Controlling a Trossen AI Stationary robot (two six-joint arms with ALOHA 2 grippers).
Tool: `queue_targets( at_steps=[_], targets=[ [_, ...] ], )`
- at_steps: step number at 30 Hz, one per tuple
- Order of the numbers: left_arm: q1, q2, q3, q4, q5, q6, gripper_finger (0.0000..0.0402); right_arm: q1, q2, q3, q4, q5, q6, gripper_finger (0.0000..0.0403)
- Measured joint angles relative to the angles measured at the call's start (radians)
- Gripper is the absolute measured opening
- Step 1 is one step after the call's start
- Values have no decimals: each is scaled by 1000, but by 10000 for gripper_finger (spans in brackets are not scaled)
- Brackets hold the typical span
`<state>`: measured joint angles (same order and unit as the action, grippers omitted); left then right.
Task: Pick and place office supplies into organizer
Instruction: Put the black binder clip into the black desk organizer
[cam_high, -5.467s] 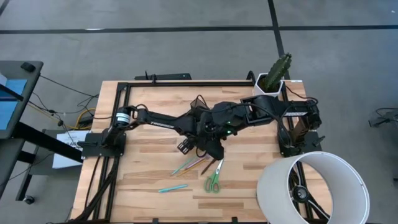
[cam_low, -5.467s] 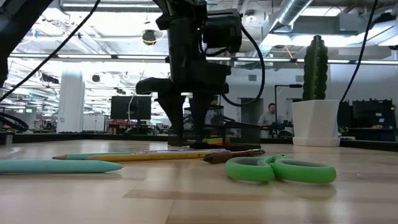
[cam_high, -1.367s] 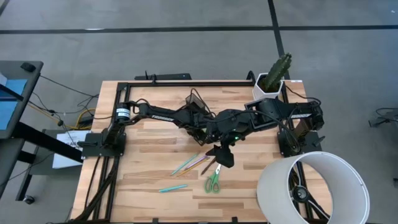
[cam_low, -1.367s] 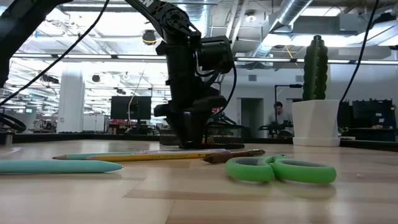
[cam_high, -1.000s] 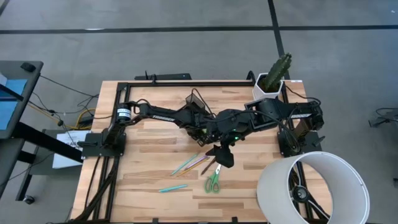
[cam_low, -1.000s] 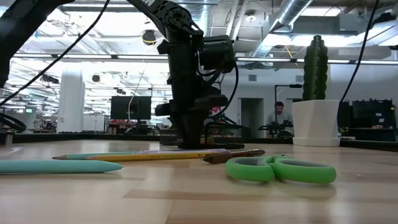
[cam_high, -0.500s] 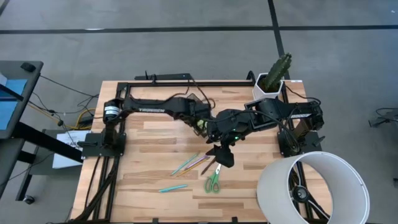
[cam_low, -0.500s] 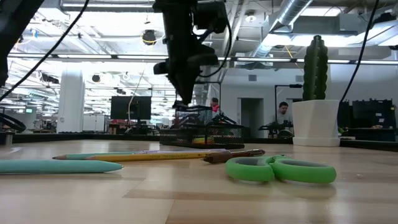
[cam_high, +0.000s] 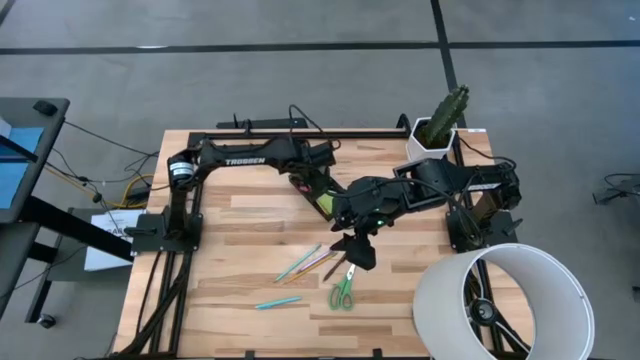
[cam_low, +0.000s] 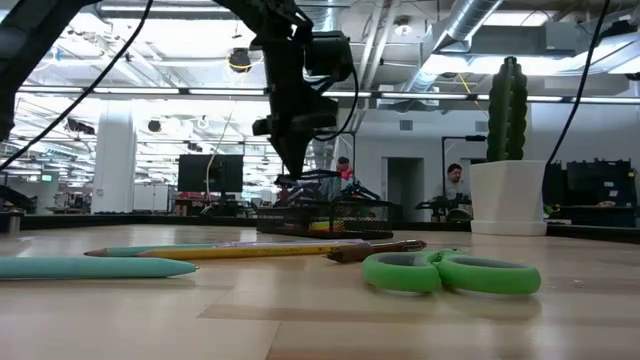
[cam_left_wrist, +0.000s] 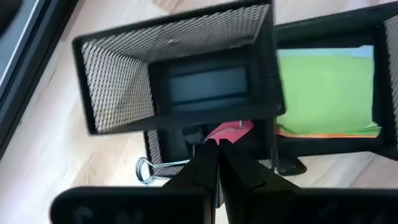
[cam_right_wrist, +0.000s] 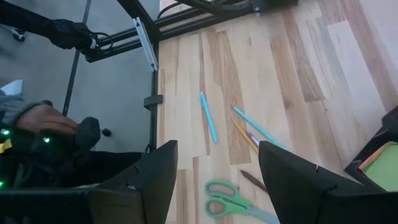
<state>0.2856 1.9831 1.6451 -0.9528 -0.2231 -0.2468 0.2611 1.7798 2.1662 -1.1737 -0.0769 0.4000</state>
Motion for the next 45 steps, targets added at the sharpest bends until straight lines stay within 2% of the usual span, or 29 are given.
queue_targets(
  at_steps=[7,16,18,22,28,31,36,38,45],
  targets=[
    [3,0,0,27,27,20,23,0,0,0,8,0,1,219],
    [6,0,0,23,34,10,111,14,0,0,25,12,11,219],
    [6,0,3,18,62,2,125,18,0,0,30,33,15,219],
    [6,-1,54,-76,189,1,138,29,-7,0,18,84,54,219],
    [6,-3,180,-216,345,54,135,44,-75,0,4,91,55,219],
    [6,-3,263,-309,339,130,130,60,-100,0,6,113,61,219],
    [6,-7,398,-544,256,223,126,102,-115,1,-25,118,101,219],
    [3,-29,422,-616,229,239,126,121,-112,0,-47,189,173,219],
    [-10,-241,377,-616,191,254,126,180,-157,0,-286,513,393,219]
  ],
)
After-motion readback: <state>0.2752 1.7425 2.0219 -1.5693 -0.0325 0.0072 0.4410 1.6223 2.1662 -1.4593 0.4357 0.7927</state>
